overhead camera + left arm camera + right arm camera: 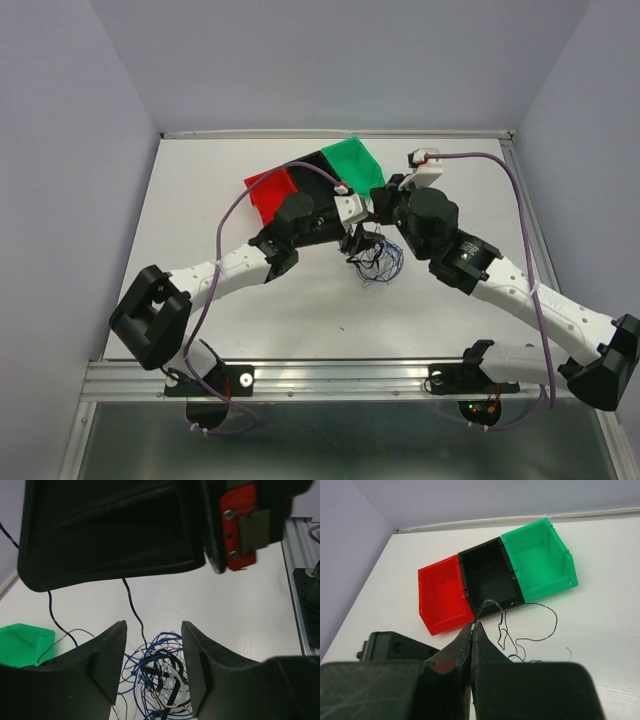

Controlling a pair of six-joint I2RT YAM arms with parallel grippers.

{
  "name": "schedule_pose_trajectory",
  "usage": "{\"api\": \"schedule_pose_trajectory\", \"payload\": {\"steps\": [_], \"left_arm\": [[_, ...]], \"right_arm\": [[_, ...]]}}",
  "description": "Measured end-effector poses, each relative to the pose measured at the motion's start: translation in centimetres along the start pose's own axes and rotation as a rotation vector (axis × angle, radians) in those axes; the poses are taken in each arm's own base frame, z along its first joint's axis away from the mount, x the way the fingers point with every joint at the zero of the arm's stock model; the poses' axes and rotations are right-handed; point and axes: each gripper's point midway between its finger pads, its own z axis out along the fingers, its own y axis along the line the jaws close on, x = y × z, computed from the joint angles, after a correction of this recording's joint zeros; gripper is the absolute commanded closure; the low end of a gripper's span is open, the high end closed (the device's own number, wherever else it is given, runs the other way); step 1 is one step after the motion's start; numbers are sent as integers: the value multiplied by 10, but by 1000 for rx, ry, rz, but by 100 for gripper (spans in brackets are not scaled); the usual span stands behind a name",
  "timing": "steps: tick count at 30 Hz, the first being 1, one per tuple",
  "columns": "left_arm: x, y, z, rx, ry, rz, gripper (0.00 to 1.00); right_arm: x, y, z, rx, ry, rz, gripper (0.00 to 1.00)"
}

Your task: Untangle the cables

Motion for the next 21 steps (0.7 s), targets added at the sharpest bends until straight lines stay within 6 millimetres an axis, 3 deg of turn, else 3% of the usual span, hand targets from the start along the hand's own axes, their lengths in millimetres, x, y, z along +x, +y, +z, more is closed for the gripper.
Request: {"api": "schedule_pose_trajectory", "payload": {"steps": [11,15,19,21], "left_arm": [[26,10,24,-37,49,-46,46],[36,12,34,-48,67,-58,62],[36,13,41,-48,51,-59,65],[31,16,42,-56,34,-48,66]], "right_arm": [[-5,4,-5,-24,-6,20,100],[-14,4,-10,-31,-22,29,100],[-22,1,-15,-16,-15,17,100],[-37,2,-19,-10,-32,17,99]]}}
